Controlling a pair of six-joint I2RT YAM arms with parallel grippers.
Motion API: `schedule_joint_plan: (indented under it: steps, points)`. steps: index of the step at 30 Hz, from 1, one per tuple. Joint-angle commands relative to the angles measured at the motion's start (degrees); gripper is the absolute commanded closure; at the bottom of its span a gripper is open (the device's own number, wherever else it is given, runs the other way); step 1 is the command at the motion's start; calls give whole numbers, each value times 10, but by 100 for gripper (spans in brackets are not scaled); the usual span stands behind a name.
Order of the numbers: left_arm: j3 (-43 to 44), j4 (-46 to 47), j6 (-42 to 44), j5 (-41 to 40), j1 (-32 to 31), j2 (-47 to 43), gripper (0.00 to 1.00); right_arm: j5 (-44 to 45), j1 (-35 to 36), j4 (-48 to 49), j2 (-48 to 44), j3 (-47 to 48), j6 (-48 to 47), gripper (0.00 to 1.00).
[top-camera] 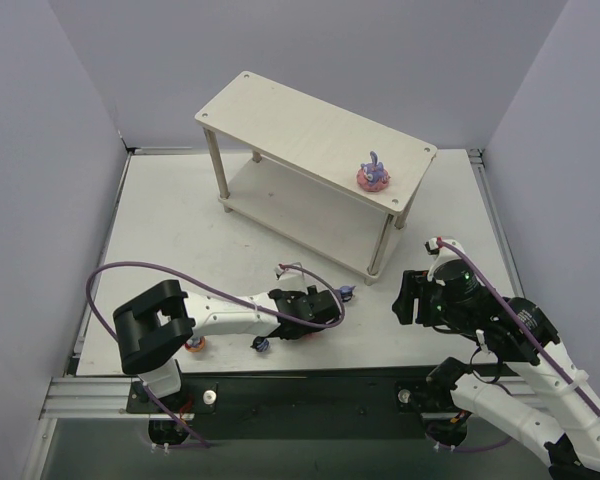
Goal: Place and organize the plastic toys onto the shelf
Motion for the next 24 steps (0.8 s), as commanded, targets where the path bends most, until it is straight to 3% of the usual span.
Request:
schedule_joint_plan:
  steps: [1, 8, 13, 19, 24]
  points:
    - [-1, 27, 75, 0, 7, -23, 81, 17, -5, -11, 8, 0, -8, 41]
    - [-32, 130, 259, 66, 26, -93, 92, 27, -6, -2, 19, 7, -2, 42]
    - [-42, 160, 367, 163, 64, -179, 100, 36, -8, 2, 24, 14, 2, 42]
    - [-15, 122, 472, 261, 129, -292, 100, 43, -10, 7, 31, 18, 9, 42]
    - [86, 24, 555, 276, 166, -343, 100, 54, -13, 9, 37, 24, 10, 42]
